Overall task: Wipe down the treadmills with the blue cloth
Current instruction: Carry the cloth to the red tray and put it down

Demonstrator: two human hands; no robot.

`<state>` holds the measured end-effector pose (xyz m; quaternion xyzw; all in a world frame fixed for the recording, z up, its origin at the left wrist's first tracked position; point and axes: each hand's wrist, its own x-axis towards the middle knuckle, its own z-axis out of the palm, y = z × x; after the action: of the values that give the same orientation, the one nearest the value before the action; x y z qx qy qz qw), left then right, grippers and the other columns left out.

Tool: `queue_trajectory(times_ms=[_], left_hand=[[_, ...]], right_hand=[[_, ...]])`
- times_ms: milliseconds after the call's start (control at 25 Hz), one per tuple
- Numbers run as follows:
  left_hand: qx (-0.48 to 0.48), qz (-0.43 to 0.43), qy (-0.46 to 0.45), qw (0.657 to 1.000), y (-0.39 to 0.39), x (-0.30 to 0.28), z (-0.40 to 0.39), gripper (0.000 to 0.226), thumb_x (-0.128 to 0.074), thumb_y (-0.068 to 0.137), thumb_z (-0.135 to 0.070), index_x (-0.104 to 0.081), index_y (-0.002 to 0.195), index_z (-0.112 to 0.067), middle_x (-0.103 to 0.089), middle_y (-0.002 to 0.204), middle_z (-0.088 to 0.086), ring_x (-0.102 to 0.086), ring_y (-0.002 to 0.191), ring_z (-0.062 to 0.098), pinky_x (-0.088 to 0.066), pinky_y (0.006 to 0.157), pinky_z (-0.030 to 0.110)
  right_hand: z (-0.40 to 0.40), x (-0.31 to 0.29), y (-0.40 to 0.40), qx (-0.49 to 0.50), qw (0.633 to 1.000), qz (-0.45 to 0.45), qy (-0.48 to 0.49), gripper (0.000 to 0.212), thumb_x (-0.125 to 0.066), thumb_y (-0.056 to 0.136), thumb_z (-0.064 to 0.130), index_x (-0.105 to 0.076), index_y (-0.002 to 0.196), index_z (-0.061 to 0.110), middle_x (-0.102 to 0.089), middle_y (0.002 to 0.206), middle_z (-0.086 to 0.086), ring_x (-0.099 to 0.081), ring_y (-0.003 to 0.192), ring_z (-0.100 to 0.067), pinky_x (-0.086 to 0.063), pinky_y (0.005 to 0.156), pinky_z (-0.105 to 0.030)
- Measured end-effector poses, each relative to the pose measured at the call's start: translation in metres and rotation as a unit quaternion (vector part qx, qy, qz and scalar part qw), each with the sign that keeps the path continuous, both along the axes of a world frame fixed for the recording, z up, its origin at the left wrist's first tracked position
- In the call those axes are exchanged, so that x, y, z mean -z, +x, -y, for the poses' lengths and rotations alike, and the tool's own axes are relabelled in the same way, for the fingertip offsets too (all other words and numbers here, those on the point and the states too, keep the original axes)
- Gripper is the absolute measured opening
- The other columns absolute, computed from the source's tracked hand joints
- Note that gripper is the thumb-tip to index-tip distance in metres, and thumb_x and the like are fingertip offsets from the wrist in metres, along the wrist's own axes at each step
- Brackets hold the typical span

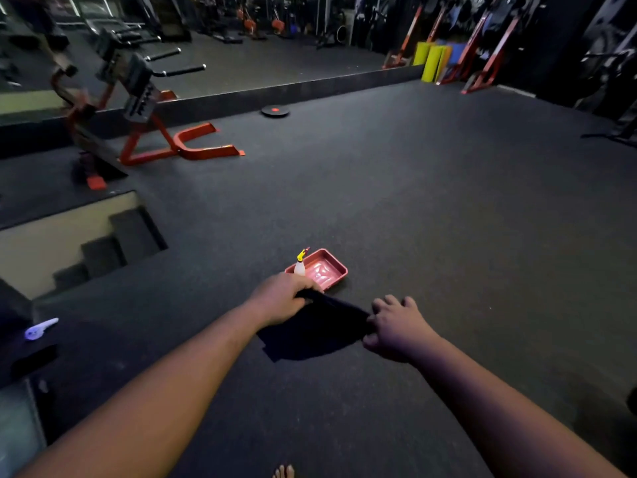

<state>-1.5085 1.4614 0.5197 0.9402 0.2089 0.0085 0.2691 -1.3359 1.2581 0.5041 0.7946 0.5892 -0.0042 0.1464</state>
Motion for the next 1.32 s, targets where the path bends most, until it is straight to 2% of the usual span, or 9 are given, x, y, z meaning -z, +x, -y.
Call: queue_trajectory(times_ms=[120,240,440,560,720,880,1080,1200,1320], left_hand=[[-0.052,0.029,-0.025,0.998,0.038,0.0,-0.061,0.028,-0.066,0.091,-0.02,-0.07,0.115,-0.034,-0.071,0.113,-0.005,-0.065,0.103,0.014,-0.053,0.09,0.037],[-0.091,0.117,-0.152,0.977,0.084,-0.003,-0.106,0.022,-0.072,0.088,-0.007,-0.074,0.107,-0.018,-0.074,0.099,-0.003,-0.065,0.09,0.001,-0.052,0.089,0.029],[-0.198,0.313,-0.448,0.814,0.186,-0.04,-0.168,0.026,-0.071,0.086,-0.033,-0.066,0.108,-0.019,-0.072,0.099,-0.002,-0.065,0.093,0.013,-0.05,0.084,0.035],[-0.183,0.164,-0.482,0.841,0.232,-0.019,-0.184,0.037,-0.07,0.087,-0.043,-0.063,0.114,-0.019,-0.075,0.107,-0.003,-0.071,0.095,0.014,-0.055,0.077,0.033],[-0.289,0.14,-0.506,0.8,0.293,0.03,-0.205,0.017,-0.062,0.095,-0.009,-0.064,0.111,-0.005,-0.076,0.103,0.01,-0.071,0.087,0.019,-0.056,0.068,0.025],[-0.396,0.15,-0.548,0.721,0.341,0.069,-0.257,0.072,-0.07,0.088,-0.002,-0.03,0.148,-0.008,-0.063,0.12,0.015,-0.064,0.092,0.017,-0.051,0.082,0.031],[-0.204,-0.056,-0.292,0.933,0.401,0.122,-0.335,0.094,-0.084,0.073,-0.007,-0.035,0.151,-0.022,-0.049,0.146,0.008,-0.049,0.13,0.021,-0.038,0.107,0.028],[-0.173,-0.128,-0.159,0.964,0.44,0.164,-0.381,0.075,-0.085,0.073,-0.028,-0.052,0.141,-0.027,-0.054,0.139,0.003,-0.053,0.126,0.024,-0.042,0.103,0.03],[-0.126,-0.212,-0.037,0.968,0.463,0.202,-0.415,0.047,-0.074,0.081,-0.04,-0.06,0.126,-0.038,-0.058,0.125,-0.001,-0.054,0.117,0.023,-0.048,0.095,0.042]], right_hand=[[-0.039,-0.015,0.057,0.005,0.99,-0.03,0.141,0.032,-0.049,0.091,0.052,-0.064,0.109,0.03,-0.058,0.117,0.003,-0.056,0.114,-0.021,-0.048,0.09,-0.038],[-0.077,-0.032,0.1,0.045,0.923,-0.228,0.305,0.015,-0.07,0.086,0.027,-0.065,0.1,0.024,-0.066,0.102,0.008,-0.066,0.094,-0.013,-0.055,0.075,-0.033],[-0.18,-0.076,0.194,0.138,0.621,-0.549,0.542,0.039,-0.072,0.088,0.005,-0.048,0.115,0.021,-0.063,0.094,0.004,-0.061,0.082,-0.003,-0.052,0.075,-0.022],[-0.221,-0.053,0.266,0.206,0.504,-0.731,0.411,0.057,-0.073,0.088,0.036,-0.047,0.137,0.022,-0.069,0.122,0.0,-0.066,0.111,-0.017,-0.052,0.1,-0.039],[-0.243,0.015,0.308,0.295,0.547,-0.751,0.223,0.036,-0.074,0.084,0.009,-0.067,0.119,0.005,-0.074,0.113,-0.012,-0.07,0.107,-0.028,-0.057,0.09,-0.038],[-0.296,0.058,0.356,0.356,0.52,-0.74,0.237,0.045,-0.076,0.079,0.001,-0.061,0.121,0.002,-0.073,0.112,-0.013,-0.07,0.105,-0.028,-0.056,0.09,-0.039],[-0.378,0.103,0.415,0.425,0.665,-0.548,0.277,0.06,-0.085,0.075,0.017,-0.042,0.116,0.018,-0.063,0.096,-0.002,-0.065,0.089,-0.02,-0.055,0.074,-0.031],[-0.43,0.136,0.451,0.376,0.71,-0.552,0.226,0.055,-0.088,0.072,0.021,-0.054,0.115,0.021,-0.062,0.112,0.0,-0.063,0.104,-0.016,-0.053,0.092,-0.034],[-0.463,0.174,0.48,0.244,0.86,-0.445,0.043,0.063,-0.083,0.074,0.018,-0.056,0.13,0.024,-0.051,0.124,0.004,-0.054,0.114,-0.013,-0.044,0.096,-0.023]])
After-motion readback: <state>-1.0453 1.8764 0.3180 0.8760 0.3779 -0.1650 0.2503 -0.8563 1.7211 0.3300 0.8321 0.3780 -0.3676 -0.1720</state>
